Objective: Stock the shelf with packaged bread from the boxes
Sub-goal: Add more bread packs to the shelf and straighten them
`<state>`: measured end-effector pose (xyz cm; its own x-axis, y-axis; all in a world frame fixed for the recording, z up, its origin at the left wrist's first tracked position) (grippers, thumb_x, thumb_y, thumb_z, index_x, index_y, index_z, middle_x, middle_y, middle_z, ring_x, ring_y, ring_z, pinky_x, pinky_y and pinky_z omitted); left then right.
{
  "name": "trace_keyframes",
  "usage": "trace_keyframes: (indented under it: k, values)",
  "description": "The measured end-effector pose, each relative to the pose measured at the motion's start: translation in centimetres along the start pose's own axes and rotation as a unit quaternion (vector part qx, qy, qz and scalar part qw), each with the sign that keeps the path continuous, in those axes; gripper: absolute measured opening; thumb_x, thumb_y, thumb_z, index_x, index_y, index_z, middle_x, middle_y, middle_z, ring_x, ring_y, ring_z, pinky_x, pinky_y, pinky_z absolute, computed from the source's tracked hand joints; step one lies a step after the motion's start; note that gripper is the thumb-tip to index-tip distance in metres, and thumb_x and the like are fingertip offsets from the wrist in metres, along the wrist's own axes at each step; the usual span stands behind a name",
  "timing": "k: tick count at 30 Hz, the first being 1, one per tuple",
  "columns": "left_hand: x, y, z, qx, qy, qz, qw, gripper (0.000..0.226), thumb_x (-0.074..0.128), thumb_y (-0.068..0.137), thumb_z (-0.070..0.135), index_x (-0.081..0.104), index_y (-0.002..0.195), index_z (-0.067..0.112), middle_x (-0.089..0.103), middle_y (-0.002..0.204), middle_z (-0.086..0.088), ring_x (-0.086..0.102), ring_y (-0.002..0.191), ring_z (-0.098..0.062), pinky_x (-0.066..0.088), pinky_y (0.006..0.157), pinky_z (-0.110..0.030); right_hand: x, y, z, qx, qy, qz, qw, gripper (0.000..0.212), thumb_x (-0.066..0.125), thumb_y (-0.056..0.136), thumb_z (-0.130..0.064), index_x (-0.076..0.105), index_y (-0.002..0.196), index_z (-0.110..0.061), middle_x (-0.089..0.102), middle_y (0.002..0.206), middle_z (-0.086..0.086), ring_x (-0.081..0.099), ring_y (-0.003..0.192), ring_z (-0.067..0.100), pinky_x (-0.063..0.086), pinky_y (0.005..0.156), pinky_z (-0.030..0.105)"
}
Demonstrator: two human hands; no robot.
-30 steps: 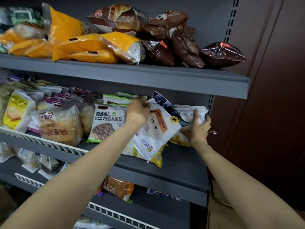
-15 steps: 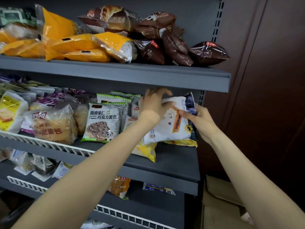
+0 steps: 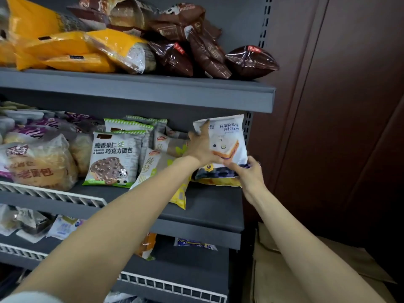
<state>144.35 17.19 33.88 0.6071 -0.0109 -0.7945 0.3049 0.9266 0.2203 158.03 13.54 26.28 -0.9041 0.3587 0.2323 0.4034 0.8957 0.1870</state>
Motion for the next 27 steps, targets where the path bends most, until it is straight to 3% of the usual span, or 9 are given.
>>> trace_keyframes:
  k: [2,5,7,9,13,16,19,22,27]
  values:
    - [0.4,0.1,0.2,0.032,0.057,-0.001,0.998,0.115,0.082,0.069,0.018,0.001,0.151,0.019,0.024,0.14,-0.02,0.04,0.127,-0.041,0.038,0.103,-0.038,-0.6,0.0,-0.6,-0.077,-0.229,0.035,0.97,0.072,0.088,0.058,-0.015,0.048,0.119,-0.017,0.061,0.108,0.002,0.059,0.098,0.019,0.048,0.081,0.032]
    - [2.2,0.4,-0.2,0.051,0.206,-0.01,0.977,0.103,0.076,0.074,0.013,0.007,0.15,0.016,0.024,0.142,-0.022,0.039,0.128,-0.042,0.038,0.103,-0.043,0.1,-0.1,-0.3,-0.121,-0.439,-0.021,0.89,0.107,0.086,0.061,-0.02,0.021,0.145,-0.033,0.042,0.138,0.005,0.049,0.117,0.023,0.048,0.092,0.037]
    - [2.9,0.5,-0.8,0.043,0.354,0.014,0.934,0.095,0.073,0.077,0.02,0.011,0.149,0.014,0.026,0.144,-0.022,0.033,0.132,-0.04,0.031,0.108,-0.046,0.6,-0.4,0.4,-0.105,-0.541,-0.057,0.832,0.109,0.084,0.066,-0.025,0.013,0.148,-0.039,0.018,0.15,0.012,0.029,0.135,0.029,0.04,0.105,0.04]
    - [2.8,0.5,-1.3,0.046,0.423,0.03,0.904,0.098,0.075,0.073,0.032,0.014,0.148,0.015,0.025,0.146,-0.02,0.026,0.136,-0.037,0.019,0.113,-0.047,0.9,-0.4,0.3,-0.121,-0.587,-0.057,0.798,0.106,0.083,0.068,-0.03,0.014,0.149,-0.033,0.002,0.154,0.018,0.007,0.143,0.032,0.027,0.115,0.039]
    - [1.7,0.6,-1.7,0.052,0.341,0.032,0.938,0.084,0.071,0.077,0.039,0.026,0.145,0.018,0.031,0.144,-0.013,0.029,0.134,-0.032,0.025,0.111,-0.04,1.8,-0.5,-1.0,-0.181,-0.664,-0.081,0.721,0.102,0.08,0.069,-0.035,0.017,0.147,-0.017,-0.004,0.154,0.02,0.001,0.145,0.033,0.01,0.12,0.034]
    - [0.2,0.1,-2.0,0.059,0.235,0.057,0.968,0.053,0.059,0.086,0.024,0.041,0.135,0.016,0.041,0.138,-0.009,0.037,0.13,-0.029,0.034,0.103,-0.039,2.6,-0.6,-1.5,-0.183,-0.661,-0.111,0.72,0.095,0.077,0.072,-0.036,0.021,0.146,-0.017,0.001,0.154,0.016,0.005,0.144,0.032,0.014,0.119,0.035]
    - [-1.7,-0.6,-3.0,0.054,0.181,0.089,0.978,0.029,0.05,0.091,0.02,0.051,0.12,0.016,0.056,0.125,-0.007,0.052,0.118,-0.028,0.044,0.094,-0.039,4.2,-0.9,-2.2,-0.188,-0.625,-0.142,0.745,0.075,0.067,0.083,-0.037,0.027,0.145,-0.019,0.015,0.149,0.012,0.018,0.138,0.03,0.027,0.113,0.035]
    - [-3.9,-1.8,-5.1,0.017,0.15,0.093,0.984,0.024,0.048,0.092,0.018,0.054,0.115,0.018,0.064,0.116,-0.008,0.06,0.109,-0.03,0.05,0.09,-0.041,6.8,-1.6,-3.0,-0.204,-0.574,-0.164,0.776,0.058,0.061,0.087,-0.021,0.037,0.14,-0.015,0.026,0.144,0.01,0.026,0.132,0.029,0.04,0.101,0.038]
    - [-9.0,-6.7,-10.4,-0.04,0.093,0.156,0.983,0.027,0.053,0.086,0.015,0.061,0.112,0.018,0.069,0.104,-0.013,0.064,0.097,-0.034,0.054,0.082,-0.043,14.4,-4.7,-4.0,-0.242,-0.464,-0.191,0.83,0.035,0.052,0.087,-0.01,0.058,0.121,-0.013,0.051,0.127,0.01,0.048,0.117,0.026,0.039,0.091,0.029]
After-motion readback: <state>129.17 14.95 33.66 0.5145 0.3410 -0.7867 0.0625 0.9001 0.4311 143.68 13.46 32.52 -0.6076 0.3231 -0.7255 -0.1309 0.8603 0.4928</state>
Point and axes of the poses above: each hand's wrist, its own y-axis towards the middle knuckle, its own x-axis out of the palm, z = x × y, the point moved 3 cm from there along y, towards the middle knuckle
